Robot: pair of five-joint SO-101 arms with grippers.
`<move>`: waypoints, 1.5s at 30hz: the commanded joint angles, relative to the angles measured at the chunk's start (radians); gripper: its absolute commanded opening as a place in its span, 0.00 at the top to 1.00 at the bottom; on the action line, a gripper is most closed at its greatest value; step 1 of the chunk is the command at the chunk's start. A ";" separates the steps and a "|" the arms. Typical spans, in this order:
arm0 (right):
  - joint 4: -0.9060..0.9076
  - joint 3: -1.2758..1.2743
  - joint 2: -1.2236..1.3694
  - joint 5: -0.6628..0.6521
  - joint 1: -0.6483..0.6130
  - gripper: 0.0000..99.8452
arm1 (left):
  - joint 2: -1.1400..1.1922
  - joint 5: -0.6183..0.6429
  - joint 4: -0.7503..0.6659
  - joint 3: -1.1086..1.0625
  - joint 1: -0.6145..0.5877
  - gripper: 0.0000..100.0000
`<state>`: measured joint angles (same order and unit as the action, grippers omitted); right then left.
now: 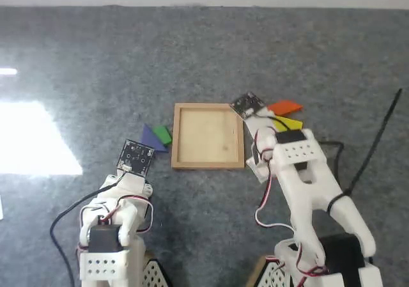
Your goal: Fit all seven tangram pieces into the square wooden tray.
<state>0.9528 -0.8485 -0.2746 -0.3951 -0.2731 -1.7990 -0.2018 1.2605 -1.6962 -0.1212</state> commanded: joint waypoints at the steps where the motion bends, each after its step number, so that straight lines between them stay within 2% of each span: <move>1: -0.048 -0.002 -0.025 0.018 0.012 0.65 | -0.020 0.005 0.006 0.013 -0.003 0.98; 4: -0.051 0.005 0.010 0.071 0.038 0.66 | -0.020 0.005 0.006 0.013 -0.003 0.98; 10: -0.050 0.026 0.094 0.069 0.097 0.66 | -0.020 0.005 0.006 0.013 -0.003 0.98; 18: -0.050 0.083 0.160 0.068 0.087 0.66 | -0.020 0.005 0.006 0.013 -0.003 0.98; 28: -0.076 0.095 0.148 0.080 -0.013 0.66 | -0.020 0.005 0.006 0.013 -0.003 0.98; 35: -0.108 0.078 0.148 0.186 0.061 0.66 | -0.020 0.005 0.006 0.013 -0.003 0.98; 38: -0.064 0.071 0.148 0.178 0.081 0.66 | -0.020 0.005 0.006 0.013 -0.003 0.98; 40: -0.024 0.068 0.140 0.127 0.079 0.66 | -0.020 0.005 0.006 0.013 -0.003 0.98; 45: -0.033 0.069 0.148 0.086 0.077 0.66 | -0.020 0.005 0.006 0.013 -0.003 0.98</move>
<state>0.9191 -0.7963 -0.1135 -0.2892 -0.2056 -1.7990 -0.2018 1.2605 -1.6962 -0.1212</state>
